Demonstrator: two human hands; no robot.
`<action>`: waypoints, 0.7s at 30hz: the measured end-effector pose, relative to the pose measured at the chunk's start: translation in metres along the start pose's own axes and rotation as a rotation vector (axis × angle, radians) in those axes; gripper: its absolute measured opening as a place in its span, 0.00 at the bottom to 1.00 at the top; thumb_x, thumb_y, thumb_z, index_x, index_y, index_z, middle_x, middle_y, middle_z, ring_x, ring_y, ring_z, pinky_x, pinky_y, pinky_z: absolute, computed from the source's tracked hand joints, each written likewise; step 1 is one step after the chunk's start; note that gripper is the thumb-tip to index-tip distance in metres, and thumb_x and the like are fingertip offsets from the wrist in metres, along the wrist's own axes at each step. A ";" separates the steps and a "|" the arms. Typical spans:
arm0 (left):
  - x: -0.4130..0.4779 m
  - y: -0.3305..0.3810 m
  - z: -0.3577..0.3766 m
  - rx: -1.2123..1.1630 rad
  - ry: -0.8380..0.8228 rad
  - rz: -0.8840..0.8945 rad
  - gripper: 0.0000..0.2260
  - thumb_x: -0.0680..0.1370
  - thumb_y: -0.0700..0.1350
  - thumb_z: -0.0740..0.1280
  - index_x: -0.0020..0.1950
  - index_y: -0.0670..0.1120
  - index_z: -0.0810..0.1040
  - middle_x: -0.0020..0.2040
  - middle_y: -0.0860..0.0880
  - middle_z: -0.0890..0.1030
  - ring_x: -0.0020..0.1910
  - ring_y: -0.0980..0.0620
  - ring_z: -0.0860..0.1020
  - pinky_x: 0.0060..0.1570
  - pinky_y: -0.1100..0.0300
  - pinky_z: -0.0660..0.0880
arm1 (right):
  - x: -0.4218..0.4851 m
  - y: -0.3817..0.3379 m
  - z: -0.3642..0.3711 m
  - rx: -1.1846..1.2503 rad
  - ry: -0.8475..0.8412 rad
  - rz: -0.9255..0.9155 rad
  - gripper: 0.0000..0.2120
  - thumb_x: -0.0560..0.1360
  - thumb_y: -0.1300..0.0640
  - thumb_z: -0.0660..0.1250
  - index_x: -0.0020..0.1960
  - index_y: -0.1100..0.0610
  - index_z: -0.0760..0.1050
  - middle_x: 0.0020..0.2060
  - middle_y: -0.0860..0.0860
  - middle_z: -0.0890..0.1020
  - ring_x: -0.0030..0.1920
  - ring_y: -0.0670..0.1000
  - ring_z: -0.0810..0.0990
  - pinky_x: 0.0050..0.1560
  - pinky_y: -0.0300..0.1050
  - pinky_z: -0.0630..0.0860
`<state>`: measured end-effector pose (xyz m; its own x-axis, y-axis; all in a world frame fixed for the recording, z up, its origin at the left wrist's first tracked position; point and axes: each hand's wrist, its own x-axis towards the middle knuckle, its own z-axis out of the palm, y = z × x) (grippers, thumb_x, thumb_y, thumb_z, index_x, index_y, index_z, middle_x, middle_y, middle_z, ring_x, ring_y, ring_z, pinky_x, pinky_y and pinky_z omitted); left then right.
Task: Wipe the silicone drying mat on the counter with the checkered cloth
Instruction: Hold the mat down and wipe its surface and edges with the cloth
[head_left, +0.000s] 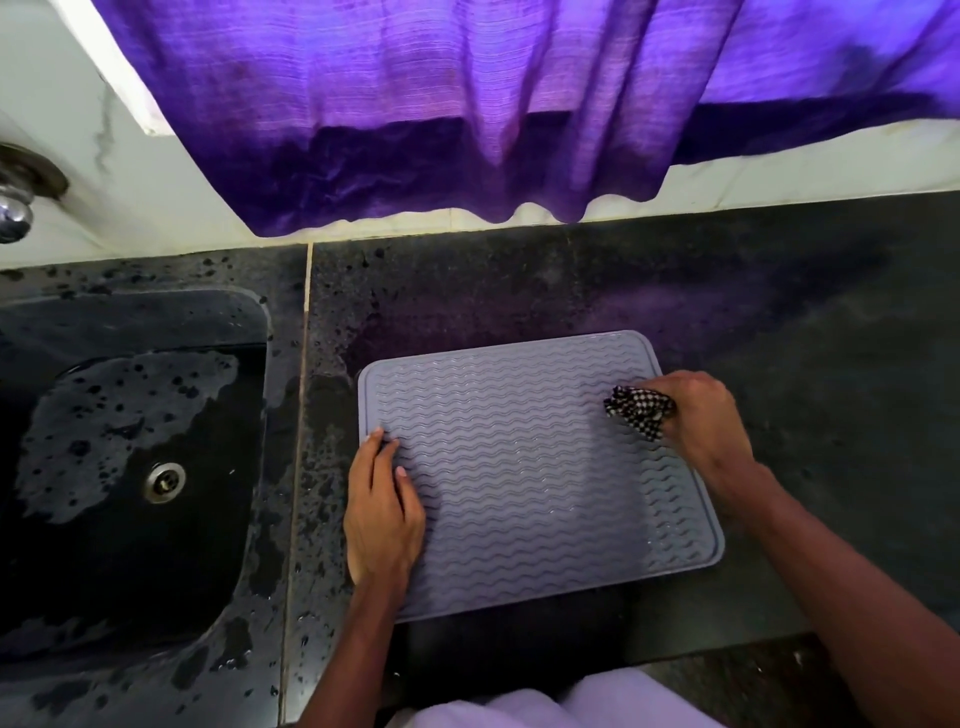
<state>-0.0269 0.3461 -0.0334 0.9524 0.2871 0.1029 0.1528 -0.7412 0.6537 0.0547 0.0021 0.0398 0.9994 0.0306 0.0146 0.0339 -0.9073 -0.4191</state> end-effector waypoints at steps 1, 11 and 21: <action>0.000 0.000 0.001 0.006 0.003 0.003 0.18 0.81 0.43 0.56 0.67 0.38 0.76 0.73 0.45 0.72 0.72 0.48 0.70 0.69 0.60 0.64 | -0.002 0.005 0.000 -0.003 -0.003 0.006 0.11 0.69 0.47 0.76 0.49 0.49 0.85 0.43 0.52 0.86 0.43 0.55 0.83 0.46 0.51 0.80; 0.000 -0.005 0.005 0.056 0.034 0.031 0.14 0.81 0.35 0.62 0.66 0.38 0.76 0.72 0.45 0.73 0.73 0.48 0.70 0.71 0.61 0.64 | -0.018 0.000 0.007 0.022 -0.054 -0.005 0.15 0.66 0.60 0.78 0.51 0.48 0.85 0.44 0.49 0.86 0.44 0.52 0.83 0.47 0.45 0.80; 0.000 -0.002 0.005 0.065 0.037 0.012 0.14 0.80 0.35 0.62 0.66 0.39 0.77 0.72 0.46 0.73 0.72 0.48 0.70 0.70 0.60 0.64 | -0.038 -0.008 0.012 0.070 -0.087 -0.028 0.13 0.68 0.57 0.77 0.51 0.49 0.85 0.45 0.49 0.86 0.45 0.52 0.83 0.47 0.50 0.81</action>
<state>-0.0259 0.3447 -0.0388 0.9440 0.2990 0.1392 0.1591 -0.7825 0.6020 0.0162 0.0130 0.0317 0.9943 0.0945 -0.0500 0.0588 -0.8742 -0.4819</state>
